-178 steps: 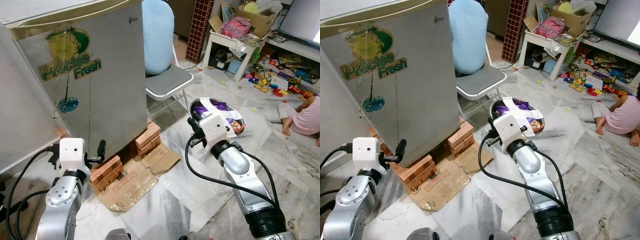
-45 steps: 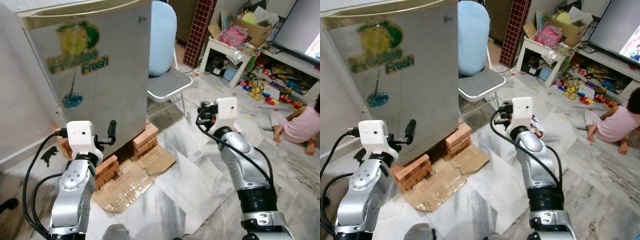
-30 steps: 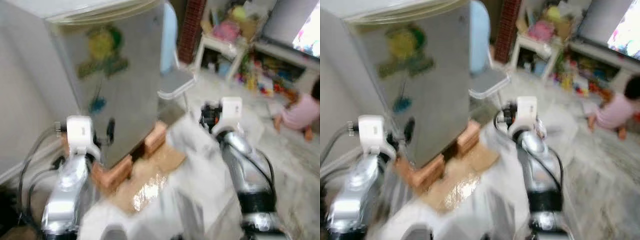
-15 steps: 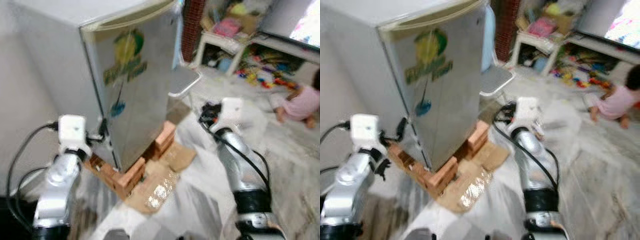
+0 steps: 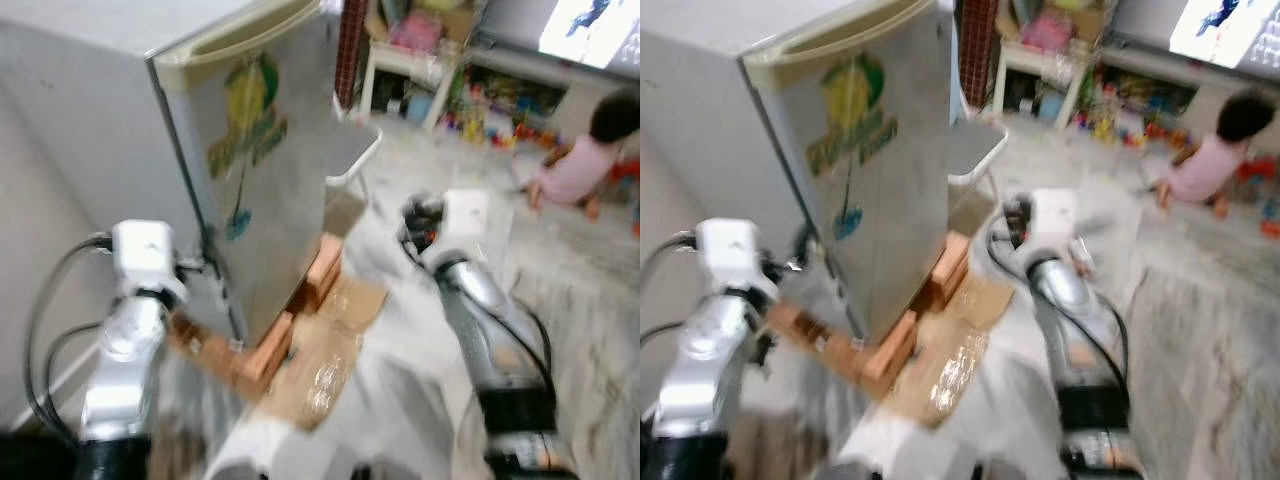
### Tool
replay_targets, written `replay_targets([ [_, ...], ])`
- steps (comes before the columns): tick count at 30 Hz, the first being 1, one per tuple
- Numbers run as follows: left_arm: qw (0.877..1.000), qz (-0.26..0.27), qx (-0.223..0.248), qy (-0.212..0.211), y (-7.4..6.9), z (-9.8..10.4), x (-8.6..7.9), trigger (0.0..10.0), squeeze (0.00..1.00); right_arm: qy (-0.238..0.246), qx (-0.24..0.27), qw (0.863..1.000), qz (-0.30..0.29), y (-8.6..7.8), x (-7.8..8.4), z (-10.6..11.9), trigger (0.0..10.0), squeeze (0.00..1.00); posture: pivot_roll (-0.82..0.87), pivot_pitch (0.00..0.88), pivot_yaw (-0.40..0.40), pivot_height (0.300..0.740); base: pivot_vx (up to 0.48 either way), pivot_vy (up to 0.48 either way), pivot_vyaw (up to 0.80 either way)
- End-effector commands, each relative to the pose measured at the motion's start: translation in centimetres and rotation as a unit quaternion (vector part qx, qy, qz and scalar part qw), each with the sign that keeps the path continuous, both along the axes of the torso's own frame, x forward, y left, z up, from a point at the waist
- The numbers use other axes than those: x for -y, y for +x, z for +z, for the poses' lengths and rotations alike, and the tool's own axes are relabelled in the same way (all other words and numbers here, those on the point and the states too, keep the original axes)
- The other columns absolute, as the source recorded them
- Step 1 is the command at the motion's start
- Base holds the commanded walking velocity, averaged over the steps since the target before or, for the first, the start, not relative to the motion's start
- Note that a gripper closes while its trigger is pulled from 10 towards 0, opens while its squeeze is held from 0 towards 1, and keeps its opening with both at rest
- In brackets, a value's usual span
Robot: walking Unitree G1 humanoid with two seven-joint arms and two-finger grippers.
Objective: Restocking fridge
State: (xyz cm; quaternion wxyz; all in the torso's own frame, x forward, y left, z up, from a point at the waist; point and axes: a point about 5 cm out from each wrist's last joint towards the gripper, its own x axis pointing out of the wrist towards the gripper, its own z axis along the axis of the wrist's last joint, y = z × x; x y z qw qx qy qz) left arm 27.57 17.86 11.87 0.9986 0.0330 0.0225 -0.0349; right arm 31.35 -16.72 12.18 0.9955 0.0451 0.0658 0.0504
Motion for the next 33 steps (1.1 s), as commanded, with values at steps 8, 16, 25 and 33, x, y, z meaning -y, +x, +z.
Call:
replay_targets([
  [8, 1.000, -0.013, -0.022, 0.010, -2.5, -1.2, 0.2, 10.0, 0.00, 0.005, -0.002, 1.000, -0.003, -1.3, -0.8, 0.0, 10.0, 0.00, 0.09, 0.000, -0.050, 0.740, 0.000, 0.264, 0.00],
  [16, 1.000, -0.020, -0.019, 0.007, -2.2, -0.9, 0.6, 10.0, 0.00, 0.005, -0.012, 1.000, 0.006, -2.1, -1.5, -0.2, 10.0, 0.00, 0.08, 0.000, -0.054, 0.740, 0.000, 0.075, 0.00],
  [25, 0.999, -0.051, -0.014, 0.000, -2.3, -0.9, 1.9, 10.0, 0.00, -0.002, -0.012, 1.000, -0.010, -2.0, -0.9, 0.3, 10.0, 0.00, 0.06, 0.007, -0.044, 0.740, 0.162, 0.000, -0.53],
  [33, 0.999, -0.051, -0.016, -0.006, -2.4, -1.0, 2.3, 10.0, 0.00, -0.005, -0.014, 1.000, -0.002, -2.0, -1.2, 0.4, 10.0, 0.00, 0.06, 0.010, -0.050, 0.740, 0.371, 0.000, 0.00],
])
